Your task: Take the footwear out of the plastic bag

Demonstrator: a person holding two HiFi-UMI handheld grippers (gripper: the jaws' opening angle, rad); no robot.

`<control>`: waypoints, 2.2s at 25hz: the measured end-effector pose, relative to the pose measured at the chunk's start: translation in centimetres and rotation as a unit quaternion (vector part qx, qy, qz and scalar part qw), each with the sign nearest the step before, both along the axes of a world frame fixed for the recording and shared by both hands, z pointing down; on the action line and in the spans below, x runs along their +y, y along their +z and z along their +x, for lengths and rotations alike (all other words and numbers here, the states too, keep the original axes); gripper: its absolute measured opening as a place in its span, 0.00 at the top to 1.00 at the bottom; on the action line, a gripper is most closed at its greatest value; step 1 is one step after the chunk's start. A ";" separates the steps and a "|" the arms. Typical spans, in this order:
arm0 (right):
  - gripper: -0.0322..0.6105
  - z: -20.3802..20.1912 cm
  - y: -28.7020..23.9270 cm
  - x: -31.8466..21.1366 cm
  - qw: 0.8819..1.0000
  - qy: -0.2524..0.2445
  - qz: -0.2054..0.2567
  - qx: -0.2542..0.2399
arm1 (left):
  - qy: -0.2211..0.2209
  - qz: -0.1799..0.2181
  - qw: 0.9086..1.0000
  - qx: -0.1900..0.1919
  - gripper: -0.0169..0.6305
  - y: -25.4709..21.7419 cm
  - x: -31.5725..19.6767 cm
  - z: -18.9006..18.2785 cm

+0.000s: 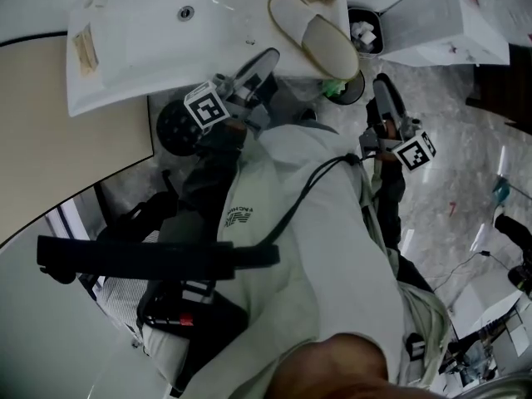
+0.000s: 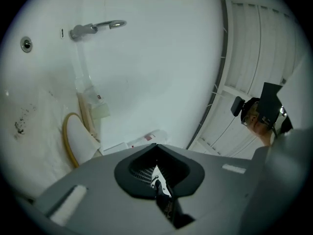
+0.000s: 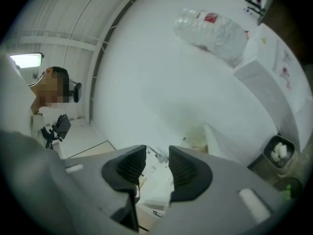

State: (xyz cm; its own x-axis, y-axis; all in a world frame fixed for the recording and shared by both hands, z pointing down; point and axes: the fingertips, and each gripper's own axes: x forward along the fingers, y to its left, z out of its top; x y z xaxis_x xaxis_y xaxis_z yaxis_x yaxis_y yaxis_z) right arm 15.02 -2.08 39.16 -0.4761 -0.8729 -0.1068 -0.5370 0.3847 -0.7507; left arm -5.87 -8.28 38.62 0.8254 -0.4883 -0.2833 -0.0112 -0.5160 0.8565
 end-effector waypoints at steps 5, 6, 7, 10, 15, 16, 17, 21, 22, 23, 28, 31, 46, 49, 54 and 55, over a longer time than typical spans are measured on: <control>0.73 -6.7 -3.0 -1.2 0.989 -0.133 0.045 0.047 | -0.041 0.036 0.999 0.000 0.97 -1.1 1.1 -0.2; 0.73 -8.1 -3.3 -1.0 0.985 -0.155 0.053 0.050 | -0.050 0.042 0.998 -0.008 0.97 -1.0 1.5 -0.2; 0.73 -9.2 -3.4 -0.8 0.982 -0.171 0.058 0.051 | -0.058 0.046 0.997 -0.011 0.97 -0.9 1.8 -0.2; 0.73 -11.5 -2.9 -0.3 0.979 -0.192 0.055 0.044 | -0.082 0.043 0.996 0.003 0.97 -0.6 2.7 -0.4; 0.76 -14.0 -1.2 0.8 0.970 -0.236 0.032 0.048 | -0.108 0.032 0.994 0.010 0.97 -0.1 3.3 -0.8; 0.80 -14.3 -1.1 1.1 0.968 -0.246 0.030 0.047 | -0.111 0.030 0.993 0.012 0.97 0.0 3.4 -0.9; 0.82 -14.4 -1.1 1.2 0.966 -0.253 0.031 0.047 | -0.114 0.029 0.993 0.013 0.97 0.0 3.5 -0.8; 0.90 -14.0 -0.9 1.3 0.966 -0.253 0.029 0.047 | -0.119 0.026 0.992 0.024 0.97 0.1 3.6 -0.7; 0.92 -13.8 -0.9 1.3 0.967 -0.250 0.028 0.045 | -0.121 0.025 0.992 0.022 0.97 0.3 3.6 -0.7; 0.94 -13.6 -0.9 1.3 0.968 -0.246 0.027 0.043 | -0.121 0.024 0.992 0.019 0.97 0.4 3.6 -0.7; 0.95 -12.3 -0.5 1.4 0.975 -0.220 0.016 0.037 | -0.098 0.017 0.995 0.031 0.97 0.6 3.9 0.6; 0.95 -11.8 -0.4 1.4 0.976 -0.213 0.015 0.039 | -0.093 0.017 0.995 0.015 0.97 1.0 3.7 0.9; 0.95 -12.1 0.1 1.5 0.976 -0.215 0.007 0.041 | -0.092 -0.010 0.995 0.046 0.97 1.4 3.6 0.9; 0.95 -12.1 0.1 1.5 0.976 -0.216 0.006 0.041 | -0.094 -0.008 0.995 0.035 0.97 1.7 3.6 0.8; 0.95 -12.1 0.2 1.5 0.975 -0.217 0.006 0.043 | -0.098 -0.006 0.995 0.020 0.97 2.0 3.5 0.7; 0.95 -12.1 0.2 1.5 0.975 -0.217 0.006 0.043 | -0.097 -0.005 0.995 0.028 0.97 1.9 3.6 0.7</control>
State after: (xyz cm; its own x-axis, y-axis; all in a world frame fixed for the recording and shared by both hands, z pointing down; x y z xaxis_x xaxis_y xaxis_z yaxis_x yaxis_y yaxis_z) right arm 2.88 -0.56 39.33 -0.8086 -0.5853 -0.0596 -0.3818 0.5991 -0.7038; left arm -5.20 -4.73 40.50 0.6982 -0.6405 -0.3198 -0.0623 -0.4994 0.8641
